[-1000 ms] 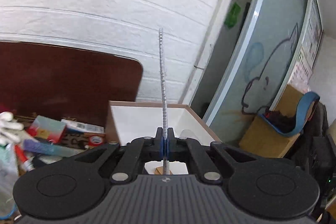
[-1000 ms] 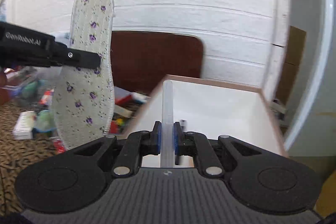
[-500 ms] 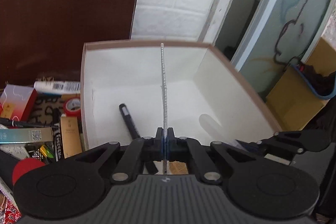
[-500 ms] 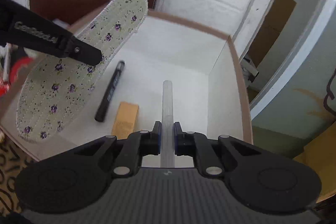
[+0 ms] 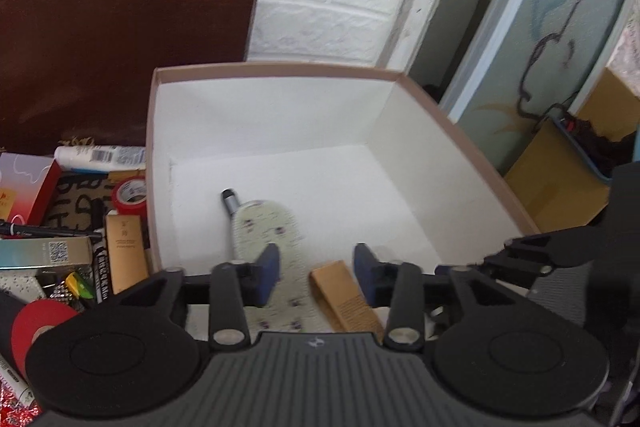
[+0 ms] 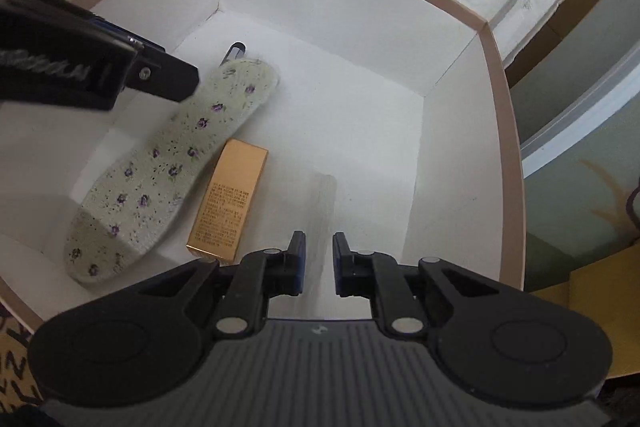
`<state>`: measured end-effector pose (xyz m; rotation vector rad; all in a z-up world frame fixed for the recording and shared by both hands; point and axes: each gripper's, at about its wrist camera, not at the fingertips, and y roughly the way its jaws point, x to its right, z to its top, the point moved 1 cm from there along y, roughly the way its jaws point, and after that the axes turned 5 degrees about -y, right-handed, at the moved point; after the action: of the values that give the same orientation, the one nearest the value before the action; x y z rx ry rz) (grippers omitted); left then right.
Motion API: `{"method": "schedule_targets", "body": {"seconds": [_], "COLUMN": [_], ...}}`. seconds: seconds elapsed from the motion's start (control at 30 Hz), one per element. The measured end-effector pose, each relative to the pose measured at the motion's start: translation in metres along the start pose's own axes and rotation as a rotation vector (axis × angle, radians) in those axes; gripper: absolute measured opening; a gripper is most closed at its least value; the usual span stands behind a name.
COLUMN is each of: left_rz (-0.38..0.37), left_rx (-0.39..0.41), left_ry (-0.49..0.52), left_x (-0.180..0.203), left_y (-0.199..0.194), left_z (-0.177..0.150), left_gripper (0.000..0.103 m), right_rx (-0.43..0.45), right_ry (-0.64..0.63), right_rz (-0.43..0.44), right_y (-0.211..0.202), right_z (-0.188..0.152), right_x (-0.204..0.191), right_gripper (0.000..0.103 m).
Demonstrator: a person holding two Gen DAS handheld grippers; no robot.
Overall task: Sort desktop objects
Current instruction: 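Carry the insole and clear tube into the white box and release both, then withdraw both tools from the box back to the pile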
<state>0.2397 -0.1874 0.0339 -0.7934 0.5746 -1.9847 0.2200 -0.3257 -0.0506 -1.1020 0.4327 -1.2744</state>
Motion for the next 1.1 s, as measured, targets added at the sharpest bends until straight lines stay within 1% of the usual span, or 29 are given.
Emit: {"method": "schedule_targets", "body": {"seconds": [0.03,0.07,0.1,0.13,0.17,0.2,0.23,0.3,0.33,0.37,0.5,0.7,0.83,0.9,0.97,1.1], "left_rz": [-0.003,0.004,0.008,0.002,-0.011,-0.027,-0.038,-0.043,-0.037,-0.026,0.028,0.045,0.05,0.067,0.087,0.095], "left_rx": [0.014,0.035,0.065,0.091,0.107,0.11,0.108,0.105,0.105,0.107,0.151,0.21,0.253,0.264,0.274,0.282], "left_ry": [0.007,0.012,0.018,0.025,0.033,0.037,0.034,0.023,0.019,0.018,0.041,0.073,0.112,0.127,0.13,0.115], "left_x": [0.002,0.004,0.006,0.007,0.008,0.008,0.008,0.009,0.009,0.01,0.013,0.02,0.027,0.03,0.031,0.028], "left_y": [-0.003,-0.008,-0.012,-0.016,-0.02,-0.023,-0.025,-0.029,-0.032,-0.034,-0.048,-0.072,-0.088,-0.095,-0.1,-0.109], "left_z": [-0.001,-0.002,-0.003,-0.004,-0.005,-0.005,-0.005,-0.008,-0.009,-0.011,-0.023,-0.038,-0.051,-0.057,-0.063,-0.075], "left_gripper": [0.073,0.089,0.092,0.093,0.093,0.094,0.096,0.096,0.096,0.096,0.096,0.096,0.096,0.096,0.096,0.096], "right_rx": [0.011,0.025,0.039,0.054,0.071,0.09,0.109,0.145,0.166,0.189,0.261,0.344,0.387,0.407,0.424,0.456], "right_ry": [0.011,0.02,0.029,0.039,0.053,0.07,0.086,0.112,0.122,0.133,0.186,0.262,0.284,0.292,0.302,0.317], "right_rz": [-0.008,-0.018,-0.025,-0.025,-0.021,-0.018,-0.02,-0.028,-0.031,-0.033,-0.023,0.016,0.002,-0.007,-0.014,-0.021], "right_y": [-0.002,-0.004,-0.007,-0.01,-0.013,-0.017,-0.022,-0.03,-0.034,-0.039,-0.057,-0.075,-0.084,-0.09,-0.095,-0.104], "right_z": [-0.001,-0.002,-0.003,-0.003,-0.005,-0.006,-0.007,-0.01,-0.011,-0.013,-0.018,-0.032,-0.043,-0.048,-0.053,-0.063], "right_x": [0.002,0.004,0.005,0.007,0.009,0.011,0.013,0.014,0.014,0.014,0.013,0.007,-0.004,-0.011,-0.017,-0.031], "right_gripper": [0.045,0.049,0.05,0.051,0.055,0.06,0.063,0.081,0.085,0.087,0.09,0.09,0.09,0.09,0.09,0.091]}}
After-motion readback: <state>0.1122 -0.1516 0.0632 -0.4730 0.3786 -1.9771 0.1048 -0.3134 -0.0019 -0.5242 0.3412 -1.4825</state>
